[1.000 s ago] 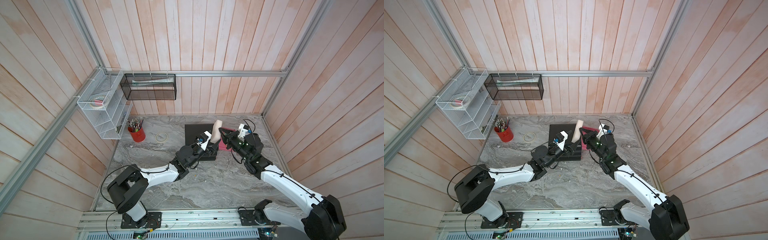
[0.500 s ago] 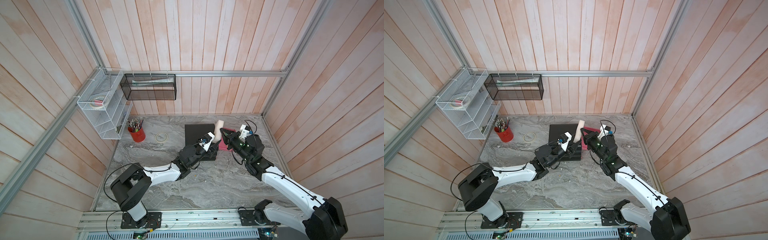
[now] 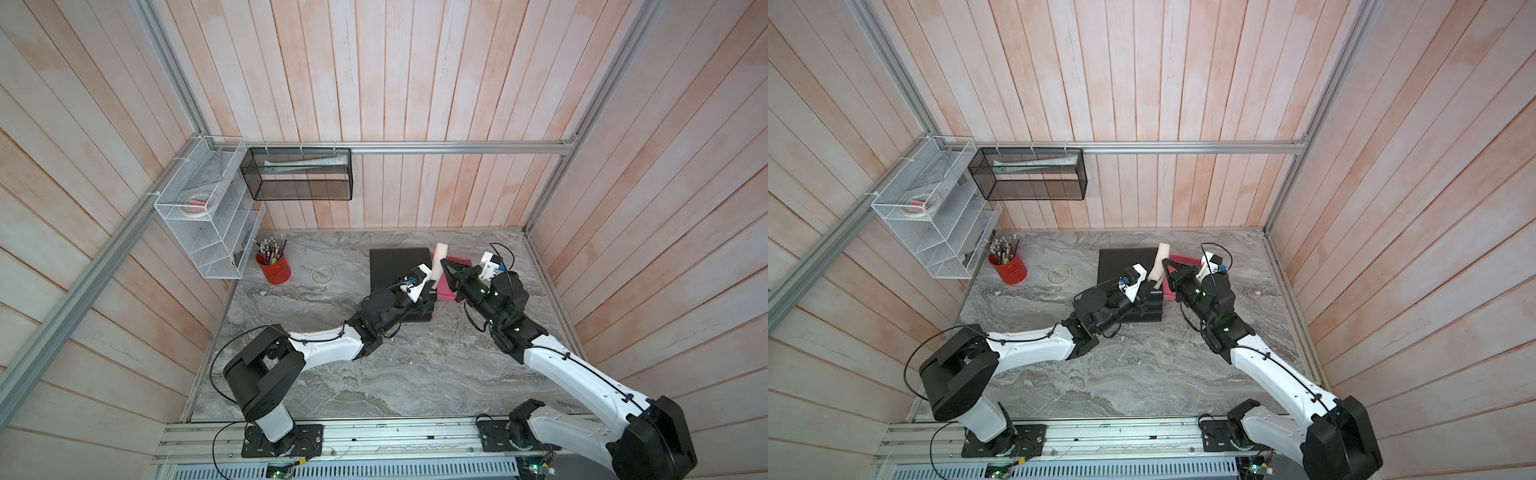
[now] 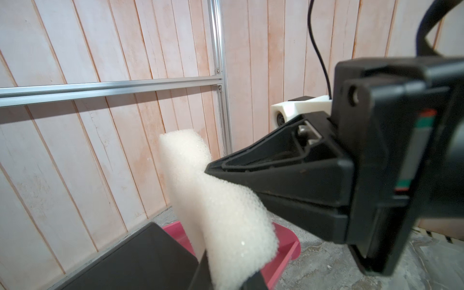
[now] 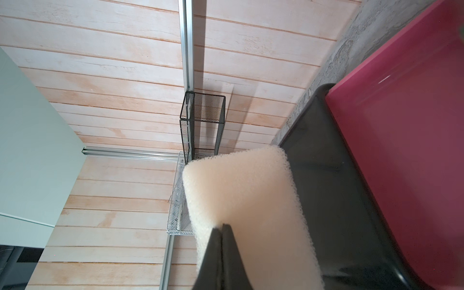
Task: Take the sponge out of the drawer
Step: Place the sponge at the center of the board.
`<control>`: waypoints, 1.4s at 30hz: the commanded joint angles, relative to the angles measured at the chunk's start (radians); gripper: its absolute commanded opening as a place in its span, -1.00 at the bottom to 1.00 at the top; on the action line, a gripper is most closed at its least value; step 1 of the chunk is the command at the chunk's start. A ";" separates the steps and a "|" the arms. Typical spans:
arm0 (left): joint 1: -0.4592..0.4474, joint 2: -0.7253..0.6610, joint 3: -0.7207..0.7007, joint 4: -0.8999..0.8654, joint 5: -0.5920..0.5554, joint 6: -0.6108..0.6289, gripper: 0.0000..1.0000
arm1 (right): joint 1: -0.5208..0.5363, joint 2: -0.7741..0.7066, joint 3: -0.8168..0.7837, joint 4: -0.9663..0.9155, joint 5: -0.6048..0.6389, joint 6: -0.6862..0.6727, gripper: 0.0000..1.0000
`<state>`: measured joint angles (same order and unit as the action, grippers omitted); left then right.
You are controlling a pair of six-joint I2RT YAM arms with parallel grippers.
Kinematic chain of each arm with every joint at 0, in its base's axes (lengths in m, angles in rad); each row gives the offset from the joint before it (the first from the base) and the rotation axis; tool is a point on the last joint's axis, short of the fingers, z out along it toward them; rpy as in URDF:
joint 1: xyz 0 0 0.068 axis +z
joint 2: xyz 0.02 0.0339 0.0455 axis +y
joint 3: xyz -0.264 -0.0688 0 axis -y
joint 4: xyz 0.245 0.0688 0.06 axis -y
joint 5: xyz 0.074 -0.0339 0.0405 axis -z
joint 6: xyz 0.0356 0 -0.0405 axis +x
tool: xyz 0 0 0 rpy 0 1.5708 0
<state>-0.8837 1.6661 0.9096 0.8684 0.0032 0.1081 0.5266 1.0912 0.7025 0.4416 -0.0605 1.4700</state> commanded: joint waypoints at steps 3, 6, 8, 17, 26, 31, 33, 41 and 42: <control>-0.001 0.004 0.034 -0.016 0.050 -0.023 -1.00 | 0.005 -0.014 -0.015 0.013 -0.031 -0.001 -1.00; -0.001 -0.028 0.011 -0.035 0.067 -0.045 -1.00 | -0.002 -0.037 -0.011 -0.005 -0.010 -0.057 -0.96; -0.001 -0.073 -0.015 -0.076 0.084 -0.080 -1.00 | -0.011 -0.078 -0.007 -0.039 0.043 -0.148 -0.66; 0.000 -0.275 -0.146 -0.411 0.438 -0.379 -1.00 | -0.025 -0.395 0.028 -0.246 0.434 -0.632 0.07; -0.023 -0.039 -0.322 -0.155 0.703 -0.715 -1.00 | -0.025 -0.445 0.011 -0.315 0.494 -0.772 0.16; -0.040 0.173 -0.248 -0.080 0.708 -0.764 -1.00 | -0.025 -0.408 0.006 -0.309 0.467 -0.778 0.17; -0.042 0.207 -0.232 -0.088 0.678 -0.767 -1.00 | -0.026 -0.402 0.005 -0.310 0.469 -0.781 0.17; -0.063 0.228 -0.169 -0.277 0.410 -0.681 -0.87 | -0.027 -0.407 -0.022 -0.296 0.490 -0.790 0.17; -0.094 0.236 -0.164 -0.281 0.384 -0.682 -0.86 | -0.027 -0.408 -0.025 -0.297 0.496 -0.791 0.17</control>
<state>-0.9512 1.8763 0.7204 0.6640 0.5190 -0.6094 0.5022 0.6933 0.6956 0.1490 0.4076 0.7017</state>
